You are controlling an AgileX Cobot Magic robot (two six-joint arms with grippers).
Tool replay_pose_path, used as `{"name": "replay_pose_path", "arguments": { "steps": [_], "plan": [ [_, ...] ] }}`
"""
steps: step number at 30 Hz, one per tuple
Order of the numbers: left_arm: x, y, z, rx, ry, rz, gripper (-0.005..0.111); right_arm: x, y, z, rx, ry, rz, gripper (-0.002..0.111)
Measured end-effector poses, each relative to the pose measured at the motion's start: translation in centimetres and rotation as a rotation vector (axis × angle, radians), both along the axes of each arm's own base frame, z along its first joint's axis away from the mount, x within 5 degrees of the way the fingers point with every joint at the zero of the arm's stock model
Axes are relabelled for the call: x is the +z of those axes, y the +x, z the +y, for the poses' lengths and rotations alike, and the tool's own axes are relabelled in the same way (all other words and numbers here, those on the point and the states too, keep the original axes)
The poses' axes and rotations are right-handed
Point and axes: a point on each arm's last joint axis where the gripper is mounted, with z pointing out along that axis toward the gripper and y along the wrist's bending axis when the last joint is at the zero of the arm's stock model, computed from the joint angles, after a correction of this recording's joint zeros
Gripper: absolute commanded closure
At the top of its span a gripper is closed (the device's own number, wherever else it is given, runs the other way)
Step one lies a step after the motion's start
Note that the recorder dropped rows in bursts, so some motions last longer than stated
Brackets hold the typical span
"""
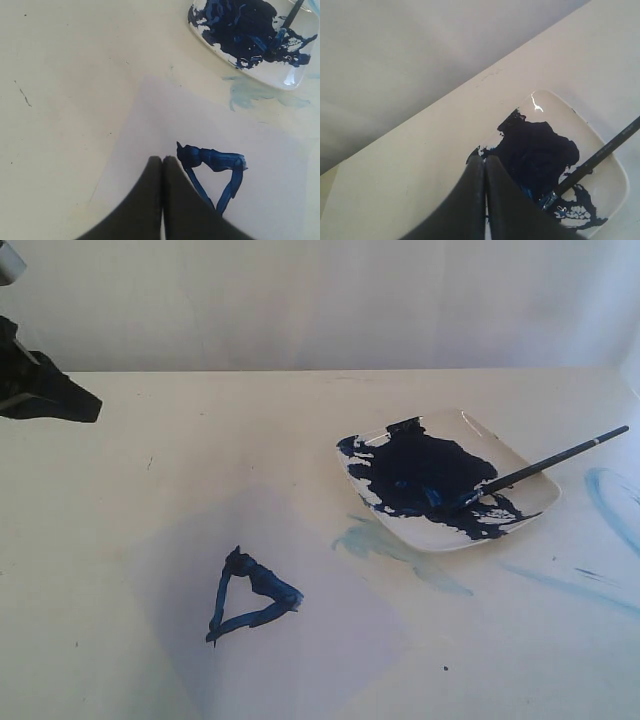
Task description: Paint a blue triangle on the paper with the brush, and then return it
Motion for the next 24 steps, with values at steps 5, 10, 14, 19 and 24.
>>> {"name": "replay_pose_path", "arguments": {
  "steps": [5, 10, 14, 19, 24],
  "plan": [
    [-0.1, 0.0, 0.0, 0.0, 0.001, -0.001, 0.107, 0.0, 0.0, 0.0, 0.0, -0.001, 0.0, 0.108],
    [0.0, 0.0, 0.1, 0.0, 0.01, -0.005, 0.107, 0.0, 0.0, 0.0, 0.0, -0.001, 0.0, 0.108],
    [0.9, -0.8, 0.3, -0.007, 0.044, -0.046, 0.107, 0.0, 0.0, 0.0, -0.001, -0.001, 0.0, 0.108],
    [4.4, -3.7, 0.4, -0.003, 0.055, -0.181, 0.107, 0.0, 0.0, 0.0, -0.001, -0.001, 0.0, 0.108],
    [9.0, -8.5, 0.7, 0.029, 0.053, -0.405, 0.107, 0.0, 0.0, 0.0, -0.001, -0.001, 0.0, 0.108]
  ]
}}
